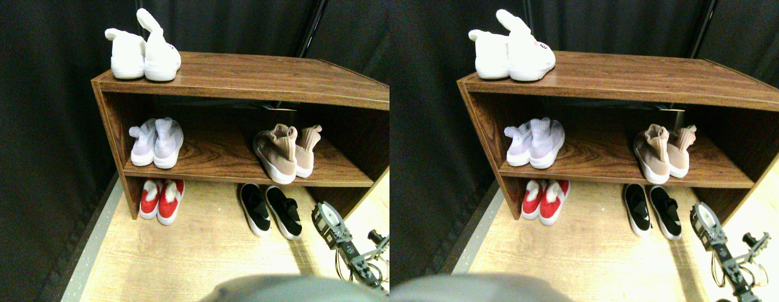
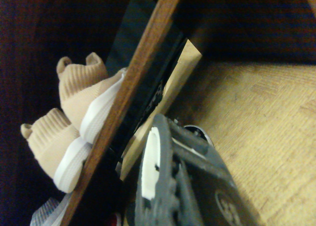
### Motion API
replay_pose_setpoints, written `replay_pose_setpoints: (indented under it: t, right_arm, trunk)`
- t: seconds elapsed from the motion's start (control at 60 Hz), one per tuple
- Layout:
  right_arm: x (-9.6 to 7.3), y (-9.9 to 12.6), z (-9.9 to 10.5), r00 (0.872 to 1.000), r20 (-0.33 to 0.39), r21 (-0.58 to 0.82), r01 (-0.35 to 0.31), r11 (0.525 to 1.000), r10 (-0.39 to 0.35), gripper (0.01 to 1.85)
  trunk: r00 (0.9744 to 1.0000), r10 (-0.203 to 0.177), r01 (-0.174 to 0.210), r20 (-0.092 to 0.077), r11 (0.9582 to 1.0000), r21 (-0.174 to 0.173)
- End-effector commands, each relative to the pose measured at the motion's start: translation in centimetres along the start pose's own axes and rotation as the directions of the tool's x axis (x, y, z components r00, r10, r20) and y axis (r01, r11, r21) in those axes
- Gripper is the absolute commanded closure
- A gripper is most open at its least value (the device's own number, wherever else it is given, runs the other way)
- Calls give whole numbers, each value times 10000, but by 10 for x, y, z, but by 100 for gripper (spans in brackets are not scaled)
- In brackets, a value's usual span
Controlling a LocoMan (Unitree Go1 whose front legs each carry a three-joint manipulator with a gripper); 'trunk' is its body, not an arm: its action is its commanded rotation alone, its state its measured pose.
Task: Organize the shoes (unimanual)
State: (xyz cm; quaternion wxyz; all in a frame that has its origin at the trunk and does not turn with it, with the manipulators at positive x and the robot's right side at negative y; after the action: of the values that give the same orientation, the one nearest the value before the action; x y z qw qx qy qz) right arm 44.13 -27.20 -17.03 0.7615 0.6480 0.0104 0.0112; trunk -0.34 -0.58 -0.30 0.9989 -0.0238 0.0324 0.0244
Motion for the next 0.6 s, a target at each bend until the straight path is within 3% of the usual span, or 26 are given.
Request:
replay_pose_setpoints:
  t: [0.017,0.317,0.6]
  right_arm:
    - [7,-7,4,9996,269,357,-102,9993,92,180]
    - [34,-29,15,9970,655,24,423,9991,-424,180]
    - [54,-31,27,9907,1048,55,862,9963,-863,180]
  trunk:
    - [9995,145,-153,-283,9995,-282]
    - [9994,158,-165,-303,9996,-238]
    - [9993,224,-231,-295,9994,-243]
